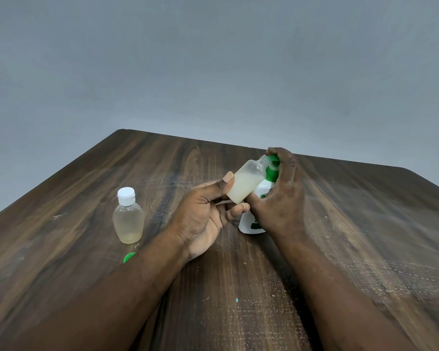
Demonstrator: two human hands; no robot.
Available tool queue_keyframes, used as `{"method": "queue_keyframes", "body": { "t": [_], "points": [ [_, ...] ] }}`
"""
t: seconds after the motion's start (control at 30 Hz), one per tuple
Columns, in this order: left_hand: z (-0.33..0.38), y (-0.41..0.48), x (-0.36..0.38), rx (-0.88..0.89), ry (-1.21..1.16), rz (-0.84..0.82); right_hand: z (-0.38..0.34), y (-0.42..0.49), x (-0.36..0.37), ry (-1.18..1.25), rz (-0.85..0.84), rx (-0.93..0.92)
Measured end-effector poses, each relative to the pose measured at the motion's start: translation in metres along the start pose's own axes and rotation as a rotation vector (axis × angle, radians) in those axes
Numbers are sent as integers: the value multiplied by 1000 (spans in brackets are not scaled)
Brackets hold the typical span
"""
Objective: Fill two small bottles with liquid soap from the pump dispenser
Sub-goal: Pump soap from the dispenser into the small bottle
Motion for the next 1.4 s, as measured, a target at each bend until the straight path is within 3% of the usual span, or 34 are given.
{"method": "queue_keyframes", "body": {
  "t": [1.4],
  "points": [
    [-1,4,-3,-9,13,23,-1,-1,-3,-16,-6,-12]
  ]
}}
Point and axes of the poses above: each hand's wrist, its own y-axis towards the middle knuckle, its own x-axis out of the palm, z = x × y, the point moved 2 cm from there along y, towards the middle knuckle, and after that the axes turned 6 degrees about z, right-handed, at the moved point
